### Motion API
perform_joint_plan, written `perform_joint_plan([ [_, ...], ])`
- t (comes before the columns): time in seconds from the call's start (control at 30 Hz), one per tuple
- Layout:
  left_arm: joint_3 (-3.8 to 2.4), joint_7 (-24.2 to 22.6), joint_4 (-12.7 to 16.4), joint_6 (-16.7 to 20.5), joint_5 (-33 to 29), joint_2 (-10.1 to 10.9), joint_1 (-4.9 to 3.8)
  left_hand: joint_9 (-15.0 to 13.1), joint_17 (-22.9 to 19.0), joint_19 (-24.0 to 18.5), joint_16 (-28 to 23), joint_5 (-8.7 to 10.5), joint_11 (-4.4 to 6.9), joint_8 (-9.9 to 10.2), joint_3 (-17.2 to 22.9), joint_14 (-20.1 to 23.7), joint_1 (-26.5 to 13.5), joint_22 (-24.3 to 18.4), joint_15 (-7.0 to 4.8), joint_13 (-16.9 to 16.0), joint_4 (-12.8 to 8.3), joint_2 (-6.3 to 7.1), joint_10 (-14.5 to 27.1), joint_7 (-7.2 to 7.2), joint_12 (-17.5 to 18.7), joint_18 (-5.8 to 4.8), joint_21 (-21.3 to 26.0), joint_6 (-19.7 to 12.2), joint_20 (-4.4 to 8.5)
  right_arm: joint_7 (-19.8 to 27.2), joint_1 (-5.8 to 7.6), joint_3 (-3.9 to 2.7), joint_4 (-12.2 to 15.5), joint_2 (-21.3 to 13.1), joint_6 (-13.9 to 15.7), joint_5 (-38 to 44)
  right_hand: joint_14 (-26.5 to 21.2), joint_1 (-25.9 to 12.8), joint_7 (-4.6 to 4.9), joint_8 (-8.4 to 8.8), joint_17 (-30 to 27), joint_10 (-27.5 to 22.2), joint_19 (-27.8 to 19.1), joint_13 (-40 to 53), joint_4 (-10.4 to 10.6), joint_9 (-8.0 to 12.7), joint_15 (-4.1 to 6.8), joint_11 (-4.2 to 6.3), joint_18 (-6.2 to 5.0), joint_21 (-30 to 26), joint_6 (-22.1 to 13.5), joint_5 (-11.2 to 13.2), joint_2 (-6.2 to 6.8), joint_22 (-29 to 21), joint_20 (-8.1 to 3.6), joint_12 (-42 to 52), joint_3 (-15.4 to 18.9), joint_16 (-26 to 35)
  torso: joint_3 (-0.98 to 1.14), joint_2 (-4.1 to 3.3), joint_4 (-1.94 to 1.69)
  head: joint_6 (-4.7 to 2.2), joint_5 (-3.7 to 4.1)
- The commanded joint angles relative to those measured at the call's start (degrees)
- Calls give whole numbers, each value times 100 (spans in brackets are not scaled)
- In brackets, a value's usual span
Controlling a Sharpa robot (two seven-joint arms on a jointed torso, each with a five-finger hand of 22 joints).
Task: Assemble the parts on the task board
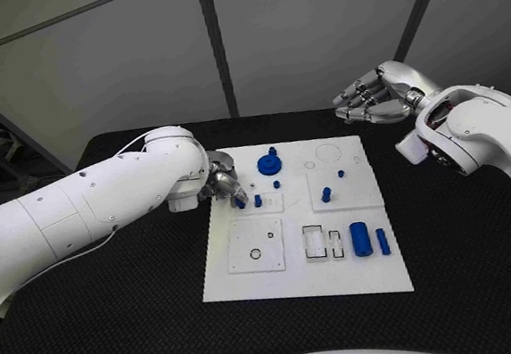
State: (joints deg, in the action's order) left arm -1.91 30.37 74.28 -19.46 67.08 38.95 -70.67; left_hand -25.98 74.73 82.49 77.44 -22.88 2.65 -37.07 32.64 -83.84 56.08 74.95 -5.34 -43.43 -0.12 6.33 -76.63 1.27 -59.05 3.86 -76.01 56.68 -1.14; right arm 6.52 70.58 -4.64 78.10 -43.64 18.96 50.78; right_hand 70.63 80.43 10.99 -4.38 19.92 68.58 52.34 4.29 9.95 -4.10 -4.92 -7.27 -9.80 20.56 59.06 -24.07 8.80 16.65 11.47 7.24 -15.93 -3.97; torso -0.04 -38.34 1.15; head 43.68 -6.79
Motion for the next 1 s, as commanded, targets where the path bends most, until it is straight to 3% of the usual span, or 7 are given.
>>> perform_joint_plan([
  [0.03, 29, 63, -7, -134, 48, -3, 40, 25, 0, 10, 26, 25, 4, 29, -147, -269, -90, 34, -11, -20, 74, -17, -15, -7, -35, 0, -5, 55, 13, 19, 10, -3, 11, -3, -26, 8, -32, -16, 14, 0, -5, -28, 26, -6, -7, -9, 16, 6, -61, -22, -22, -38, -23, -5, 1, -9, -3, 27, -1, -2, -1, 5, -9],
  [0.33, 29, 57, -11, -101, 48, -7, 40, 121, 3, 29, 27, 27, 2, 96, -801, -270, -260, 69, -12, -80, 372, -75, -29, -8, -87, -5, -17, 148, 16, 17, 10, -3, 4, 5, -29, 8, -33, -21, 15, 1, -8, -30, 28, -7, -4, -9, 15, 5, -61, -27, -24, -39, -20, -8, 1, -9, -1, 27, 1, -2, -4, 9, -4],
  [0.73, 29, 51, -29, -28, 48, -17, 40, 172, 3, 41, 27, 23, 1, 129, -1121, -270, -283, 93, -12, -104, 523, -142, -33, -9, -106, -9, -25, 190, 18, 13, 10, -3, 9, -6, -29, 8, -35, -32, 16, 1, -12, -31, 30, -8, 2, -8, 13, 3, -61, -33, -26, -42, -20, -12, 2, -9, 2, 28, 2, -8, -1, 0, 6],
  [0.93, 28, 38, -9, 96, 49, -7, 41, 201, 8, 56, 30, 34, 1, 140, -1442, -271, -375, 122, -12, -147, 680, -109, -52, -7, -140, -15, -43, 229, 18, 13, 10, -3, 9, -10, -30, 8, -35, -32, 16, 1, -12, -31, 30, -8, 2, -8, 13, 3, -61, -33, -26, -42, -20, -12, 2, -9, 2, 28, -1, -4, -3, -4, 8],
  [1.0, 28, 33, 3, 140, 49, 2, 41, 209, 8, 61, 31, 125, 4, 141, -1586, -272, -396, 131, -13, -159, 737, -89, -59, -11, -150, -17, -48, 243, 18, 13, 10, -3, 9, -11, -31, 8, -35, -32, 16, 1, -12, -31, 30, -8, 2, -8, 13, 3, -61, -33, -26, -42, -20, -12, 2, -9, 2, 28, -3, -4, -3, -4, 8],
])
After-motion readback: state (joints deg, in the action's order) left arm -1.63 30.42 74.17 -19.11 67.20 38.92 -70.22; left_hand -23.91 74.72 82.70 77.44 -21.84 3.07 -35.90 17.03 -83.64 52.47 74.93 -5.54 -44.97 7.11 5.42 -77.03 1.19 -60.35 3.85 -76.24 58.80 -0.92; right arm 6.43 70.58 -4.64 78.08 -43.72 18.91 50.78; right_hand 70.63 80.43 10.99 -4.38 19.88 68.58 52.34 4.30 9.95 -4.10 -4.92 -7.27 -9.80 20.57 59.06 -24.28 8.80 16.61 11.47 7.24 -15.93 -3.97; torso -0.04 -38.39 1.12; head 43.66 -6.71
